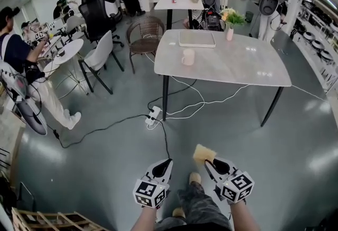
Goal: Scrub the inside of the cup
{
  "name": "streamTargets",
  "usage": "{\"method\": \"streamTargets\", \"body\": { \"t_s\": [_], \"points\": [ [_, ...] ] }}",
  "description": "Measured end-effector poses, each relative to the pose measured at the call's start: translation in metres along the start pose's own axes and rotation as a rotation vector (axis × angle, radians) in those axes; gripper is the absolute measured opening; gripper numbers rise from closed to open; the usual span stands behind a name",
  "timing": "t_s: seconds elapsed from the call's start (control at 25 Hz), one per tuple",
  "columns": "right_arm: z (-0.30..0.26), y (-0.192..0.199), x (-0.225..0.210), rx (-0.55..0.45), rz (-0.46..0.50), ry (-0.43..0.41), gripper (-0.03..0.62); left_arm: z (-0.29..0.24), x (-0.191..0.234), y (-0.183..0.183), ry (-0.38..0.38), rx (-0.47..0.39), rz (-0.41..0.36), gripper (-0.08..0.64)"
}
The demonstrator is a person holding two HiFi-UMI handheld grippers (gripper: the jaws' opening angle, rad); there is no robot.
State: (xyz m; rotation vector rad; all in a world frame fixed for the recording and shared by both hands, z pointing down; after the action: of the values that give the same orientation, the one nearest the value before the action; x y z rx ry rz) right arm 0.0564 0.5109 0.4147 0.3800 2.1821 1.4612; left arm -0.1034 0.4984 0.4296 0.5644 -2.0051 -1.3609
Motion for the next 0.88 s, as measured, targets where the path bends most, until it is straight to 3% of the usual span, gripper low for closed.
{"method": "streamTargets", "body": {
  "t_s": [0.28, 0.88],
  "points": [
    [-0.042, -0.046, -0.047, -0.009, 0.027, -0.038, 0.063, -0.061, 0.021, -0.046, -0.007, -0.010, -0.029, 0.014],
    [-0.107, -0.076, -0.136, -0.023, 0.016, -0.064, 0.063, -0.167, 0.061, -0.079, -0.020, -0.006, -0.041, 0.014]
  ]
}}
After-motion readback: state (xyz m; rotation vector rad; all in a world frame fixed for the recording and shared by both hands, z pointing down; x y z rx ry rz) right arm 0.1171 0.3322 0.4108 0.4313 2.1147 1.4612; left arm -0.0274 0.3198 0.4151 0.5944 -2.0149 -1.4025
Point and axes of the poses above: the fingertips, and each gripper's own axes: z backward along the fingers, x to its left, y out of its underside, the point moved 2 cm from there along z, backward along the fingers, and after that the axes turned 6 degrees about y, right-handed, at the moved point
